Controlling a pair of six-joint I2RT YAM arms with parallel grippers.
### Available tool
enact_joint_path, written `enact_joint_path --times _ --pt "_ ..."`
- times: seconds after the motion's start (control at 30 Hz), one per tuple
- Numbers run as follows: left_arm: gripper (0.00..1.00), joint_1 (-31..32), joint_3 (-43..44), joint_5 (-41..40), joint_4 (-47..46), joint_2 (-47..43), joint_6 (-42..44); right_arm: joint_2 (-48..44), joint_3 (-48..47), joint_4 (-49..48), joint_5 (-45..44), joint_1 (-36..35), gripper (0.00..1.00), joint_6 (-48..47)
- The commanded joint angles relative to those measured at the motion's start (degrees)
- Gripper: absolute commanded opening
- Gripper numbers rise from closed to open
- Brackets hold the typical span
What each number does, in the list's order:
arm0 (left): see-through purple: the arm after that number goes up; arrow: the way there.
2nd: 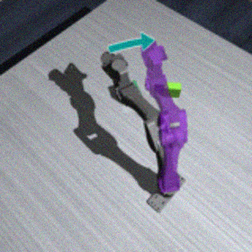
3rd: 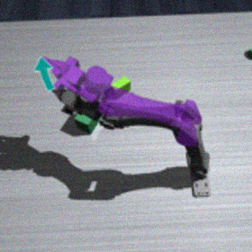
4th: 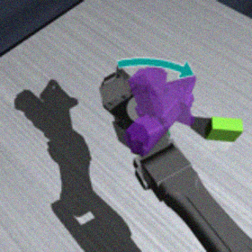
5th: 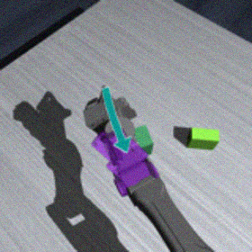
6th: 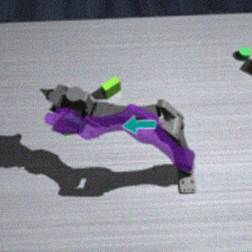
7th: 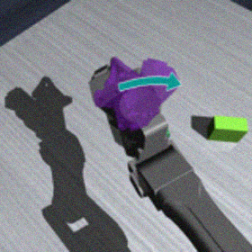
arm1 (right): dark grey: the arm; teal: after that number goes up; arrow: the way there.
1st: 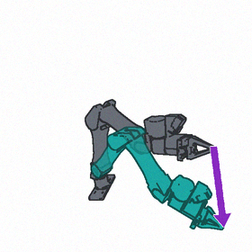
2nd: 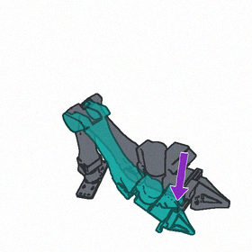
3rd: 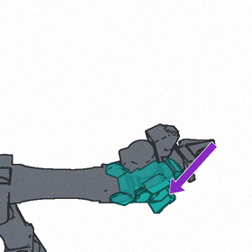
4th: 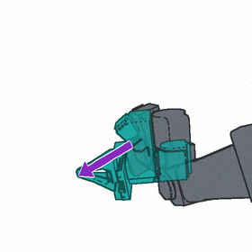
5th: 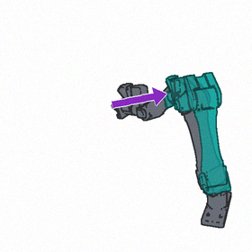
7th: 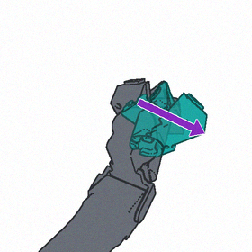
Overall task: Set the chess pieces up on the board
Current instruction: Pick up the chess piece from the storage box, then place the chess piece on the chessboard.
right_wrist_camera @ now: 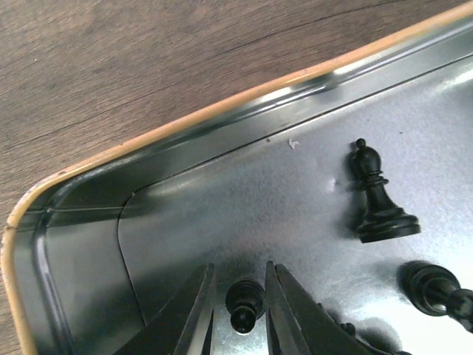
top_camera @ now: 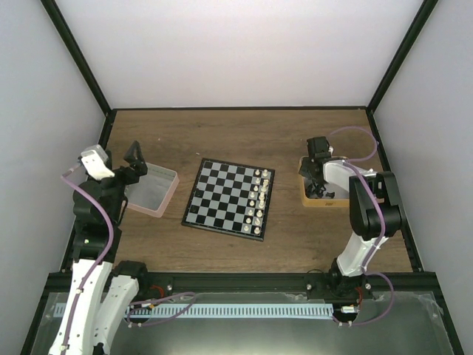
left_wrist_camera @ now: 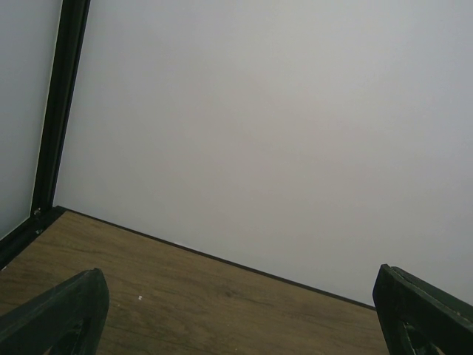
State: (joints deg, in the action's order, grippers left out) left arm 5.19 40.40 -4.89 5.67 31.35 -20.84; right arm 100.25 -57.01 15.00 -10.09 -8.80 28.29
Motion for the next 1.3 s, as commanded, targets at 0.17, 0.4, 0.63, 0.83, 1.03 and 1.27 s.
enact_joint_path --times 0.17,0.4,0.63,0.83,1.03,1.27 --pt "1.00 -0.4 0.5 0.2 -0.6 0.2 0.4 0.8 -1.7 0.8 -2.9 0.7 0.15 -0.3" --pt "1.00 -0.5 0.5 0.3 -0.7 0.4 0.4 1.7 -1.7 0.7 -3.0 0.6 0.09 -0.5" --pt "1.00 -0.6 0.4 0.3 -0.7 0.3 0.4 0.7 -1.4 0.6 -2.7 0.6 0.06 -0.6" --pt "1.00 -0.7 0.4 0.4 -0.7 0.3 0.4 -5.7 -1.3 1.6 -4.7 -1.1 0.04 -0.1" --pt "1.00 -0.7 0.4 0.3 -0.5 0.3 0.4 -13.8 -2.3 4.8 -5.8 -5.3 0.04 -0.3" --pt "1.00 -0.9 0.5 0.7 -0.6 0.6 0.3 -18.3 -1.5 4.1 2.2 -17.1 0.05 -2.1"
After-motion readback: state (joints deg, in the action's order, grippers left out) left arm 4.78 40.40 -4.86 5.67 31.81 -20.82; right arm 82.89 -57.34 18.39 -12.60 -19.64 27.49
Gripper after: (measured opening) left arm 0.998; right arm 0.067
